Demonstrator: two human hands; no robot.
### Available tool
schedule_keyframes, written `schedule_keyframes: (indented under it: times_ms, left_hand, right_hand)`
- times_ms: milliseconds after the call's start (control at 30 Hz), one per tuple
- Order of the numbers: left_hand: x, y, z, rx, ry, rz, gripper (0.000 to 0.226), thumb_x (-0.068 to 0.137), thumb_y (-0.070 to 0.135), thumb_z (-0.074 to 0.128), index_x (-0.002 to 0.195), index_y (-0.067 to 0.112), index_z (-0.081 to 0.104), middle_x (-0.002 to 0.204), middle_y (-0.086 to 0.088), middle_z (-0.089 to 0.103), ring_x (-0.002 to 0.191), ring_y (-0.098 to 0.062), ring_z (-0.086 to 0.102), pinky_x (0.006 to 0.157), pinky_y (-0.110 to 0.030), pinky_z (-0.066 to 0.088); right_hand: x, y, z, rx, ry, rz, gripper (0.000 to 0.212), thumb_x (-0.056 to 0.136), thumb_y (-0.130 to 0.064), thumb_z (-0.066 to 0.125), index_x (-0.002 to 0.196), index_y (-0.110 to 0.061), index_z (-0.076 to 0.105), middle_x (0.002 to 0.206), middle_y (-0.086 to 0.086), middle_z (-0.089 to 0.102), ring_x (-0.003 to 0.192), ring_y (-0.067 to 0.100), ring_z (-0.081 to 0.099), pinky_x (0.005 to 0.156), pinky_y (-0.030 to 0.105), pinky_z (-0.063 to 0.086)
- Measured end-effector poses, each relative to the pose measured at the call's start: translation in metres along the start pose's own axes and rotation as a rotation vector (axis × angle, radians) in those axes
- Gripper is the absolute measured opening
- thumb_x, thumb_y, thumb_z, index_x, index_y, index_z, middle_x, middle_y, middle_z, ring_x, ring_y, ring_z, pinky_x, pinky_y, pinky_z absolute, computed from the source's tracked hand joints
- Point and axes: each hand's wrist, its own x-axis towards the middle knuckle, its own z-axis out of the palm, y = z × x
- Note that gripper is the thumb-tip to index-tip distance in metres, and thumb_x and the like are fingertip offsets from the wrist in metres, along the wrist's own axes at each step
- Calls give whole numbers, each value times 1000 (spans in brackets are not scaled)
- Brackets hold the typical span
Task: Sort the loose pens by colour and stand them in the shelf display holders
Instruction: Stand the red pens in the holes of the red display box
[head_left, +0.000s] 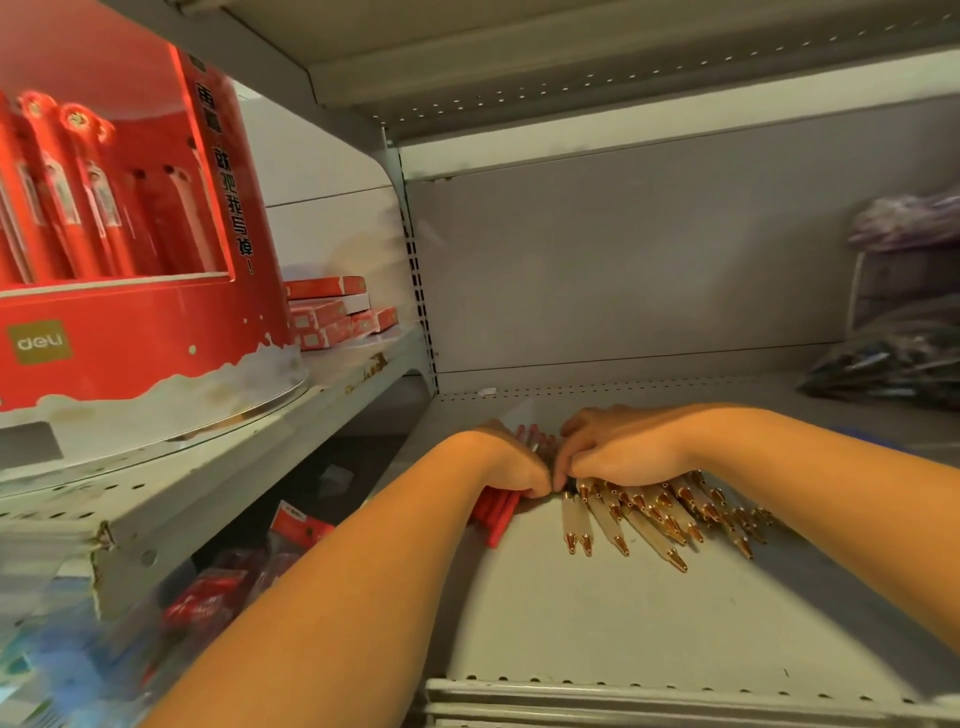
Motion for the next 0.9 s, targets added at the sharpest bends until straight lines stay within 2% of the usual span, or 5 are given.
schedule_keyframes:
  times_ms: [100, 300, 600, 767, 900]
  left_hand:
    - [5, -1, -2, 127, 128, 22, 12, 77, 17, 61, 83, 7, 59, 78, -9, 65, 58, -19, 59, 56, -23, 51]
    - [16, -5, -2, 144, 221, 42, 44, 80, 17, 65, 122, 12, 49, 94, -6, 60, 81, -18, 62, 65, -28, 52]
    - [8, -35, -12, -247, 176, 43, 18, 77, 6, 53, 92, 0, 62, 67, -15, 67, 50, -25, 58, 53, -28, 50]
    - [-10, -25, -21, -670, 185, 184, 8, 81, 7, 53, 79, 2, 59, 59, -15, 58, 41, -21, 47, 44, -25, 39]
    - [-34, 12, -17, -898, 102, 460, 23, 79, 10, 56, 57, 12, 65, 65, -15, 53, 50, -23, 45, 56, -31, 43]
  right_hand:
    - [-3, 0, 3, 29, 3, -2, 29, 103, -37, 39, 113, -42, 65, 143, -7, 47, 125, 17, 45, 95, 28, 30]
    - [-6, -3, 6, 33, 45, 1, 33, 101, -39, 39, 122, -40, 65, 145, -8, 47, 128, 18, 45, 92, 28, 30]
    - [-6, -9, 9, -13, 182, 8, 35, 98, -53, 42, 109, -32, 69, 119, -4, 63, 109, 21, 56, 91, 38, 45]
    - [-15, -20, -11, 441, 528, 102, 18, 96, -28, 57, 98, -17, 71, 95, 3, 71, 91, 23, 68, 71, 36, 56]
    - [-34, -25, -21, 1287, 610, 152, 15, 98, -12, 57, 105, -2, 66, 98, 13, 73, 82, 22, 74, 70, 30, 61]
